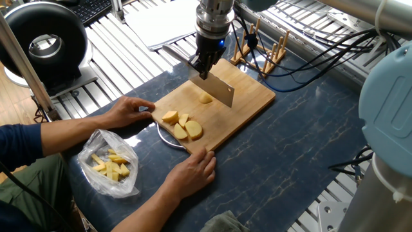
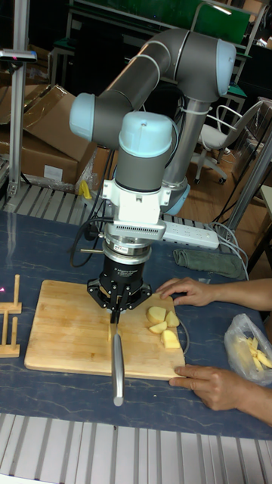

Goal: Chop the potatoes

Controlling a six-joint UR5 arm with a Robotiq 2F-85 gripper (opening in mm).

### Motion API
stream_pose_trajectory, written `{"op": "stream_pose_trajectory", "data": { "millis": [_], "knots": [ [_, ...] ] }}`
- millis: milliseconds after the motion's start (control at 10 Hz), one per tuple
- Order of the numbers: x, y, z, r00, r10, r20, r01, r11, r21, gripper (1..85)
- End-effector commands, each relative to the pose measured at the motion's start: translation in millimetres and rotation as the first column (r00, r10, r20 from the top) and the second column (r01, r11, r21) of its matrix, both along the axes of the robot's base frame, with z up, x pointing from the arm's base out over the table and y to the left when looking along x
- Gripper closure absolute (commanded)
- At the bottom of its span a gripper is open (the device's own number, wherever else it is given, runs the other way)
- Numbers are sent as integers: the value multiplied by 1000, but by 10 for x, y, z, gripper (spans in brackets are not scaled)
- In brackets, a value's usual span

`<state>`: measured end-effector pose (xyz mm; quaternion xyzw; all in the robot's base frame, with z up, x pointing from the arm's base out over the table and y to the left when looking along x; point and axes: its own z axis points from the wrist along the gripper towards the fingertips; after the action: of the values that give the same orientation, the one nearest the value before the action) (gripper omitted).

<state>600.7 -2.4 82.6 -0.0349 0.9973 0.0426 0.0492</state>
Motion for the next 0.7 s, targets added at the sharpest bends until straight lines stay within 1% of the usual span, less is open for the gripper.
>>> {"op": "stream_pose_trajectory", "data": {
  "millis": [0, 600],
  "knots": [
    [17, 18, 8, 1000, -7, 4, 7, 1000, 12, 847],
    [15, 7, -13, 1000, -9, 4, 9, 1000, 11, 847]
  ]
}}
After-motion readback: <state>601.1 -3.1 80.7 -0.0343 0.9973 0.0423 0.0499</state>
